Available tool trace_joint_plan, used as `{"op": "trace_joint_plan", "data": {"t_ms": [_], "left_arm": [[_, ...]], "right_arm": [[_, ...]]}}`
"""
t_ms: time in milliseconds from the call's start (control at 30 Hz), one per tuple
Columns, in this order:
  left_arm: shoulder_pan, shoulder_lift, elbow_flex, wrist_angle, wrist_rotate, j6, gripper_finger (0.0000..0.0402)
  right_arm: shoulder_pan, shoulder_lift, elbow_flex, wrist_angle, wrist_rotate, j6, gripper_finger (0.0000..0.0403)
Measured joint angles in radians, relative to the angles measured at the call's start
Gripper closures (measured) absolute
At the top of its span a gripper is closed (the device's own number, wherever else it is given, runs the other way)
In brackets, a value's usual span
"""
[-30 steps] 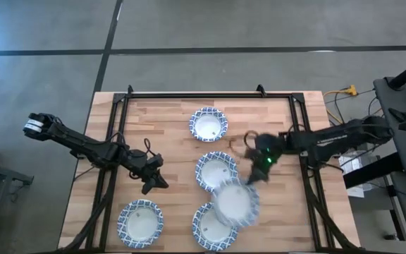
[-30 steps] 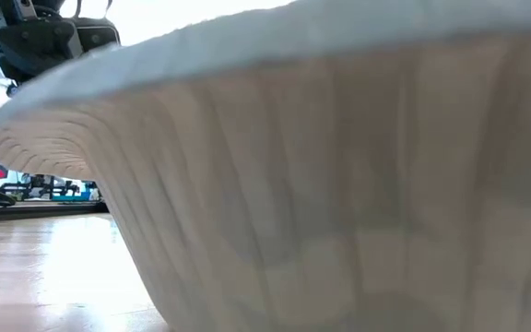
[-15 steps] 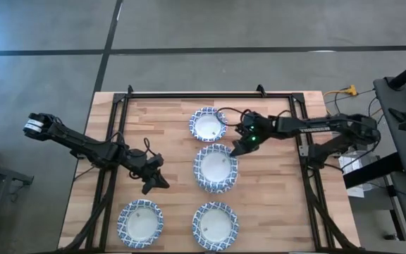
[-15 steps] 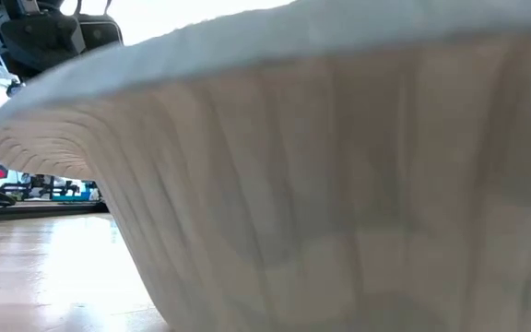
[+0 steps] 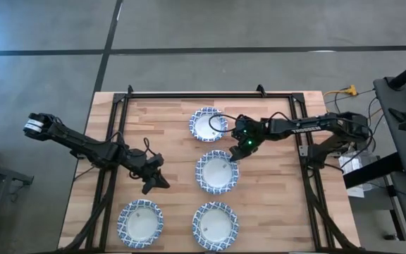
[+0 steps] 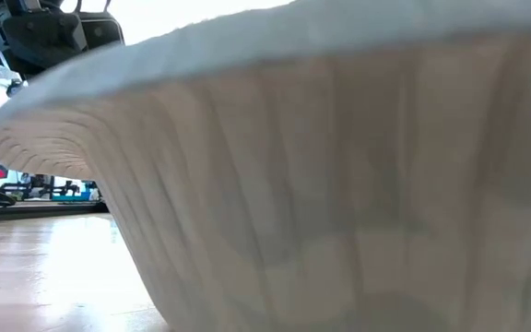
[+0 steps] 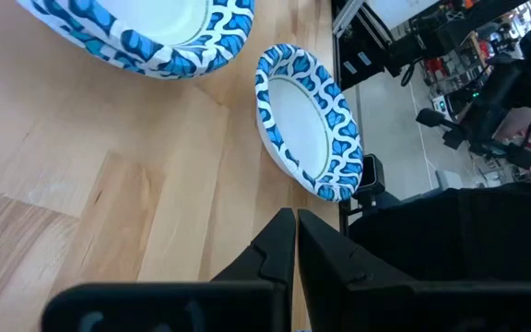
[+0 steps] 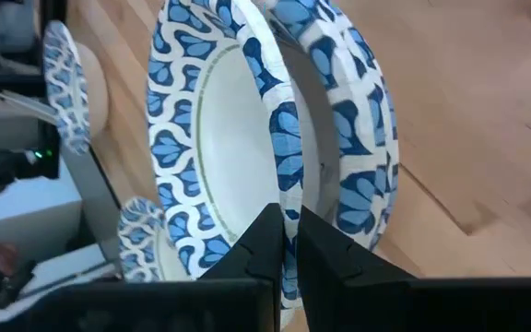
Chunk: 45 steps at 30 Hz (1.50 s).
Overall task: Nest bowls inside each other
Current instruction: Stack the white patterned bowl on top of the other white patterned bowl
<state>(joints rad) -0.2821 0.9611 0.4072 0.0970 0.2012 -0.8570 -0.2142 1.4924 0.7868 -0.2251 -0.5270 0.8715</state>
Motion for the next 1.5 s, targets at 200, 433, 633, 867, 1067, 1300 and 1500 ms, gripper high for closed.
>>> {"op": "trace_joint_plan", "data": {"t_ms": [200, 433, 633, 867, 1067, 1300, 1500], "left_arm": [[0.0, 0.001, 0.0, 0.0, 0.0, 0.006, 0.0402], [0.0, 0.001, 0.0, 0.0, 0.0, 0.007, 0.0402], [0.0, 0.001, 0.0, 0.0, 0.0, 0.006, 0.0402], [0.0, 0.001, -0.001, 0.0, 0.0, 0.003, 0.0402], [0.0, 0.001, -0.001, 0.0, 0.0, 0.0, 0.0402], [0.0, 0.001, -0.001, 0.0, 0.0, -0.001, 0.0402], [0.0, 0.001, -0.001, 0.0, 0.0, -0.002, 0.0402]], "right_arm": [[0.008, -0.006, 0.0, -0.05, 0.0, -0.05, 0.0352], [0.011, -0.005, 0.019, -0.048, 0.005, -0.062, 0.0282], [0.011, -0.005, 0.047, -0.051, 0.005, -0.087, 0.024], [0.009, -0.005, 0.082, -0.092, 0.008, -0.158, 0.0216], [0.011, -0.005, 0.125, -0.232, 0.036, -0.3, 0.0213], [0.023, -0.005, 0.167, -0.382, 0.12, -0.458, 0.0214], [0.097, -0.006, 0.183, -0.381, 0.12, -0.54, 0.0227]]}}
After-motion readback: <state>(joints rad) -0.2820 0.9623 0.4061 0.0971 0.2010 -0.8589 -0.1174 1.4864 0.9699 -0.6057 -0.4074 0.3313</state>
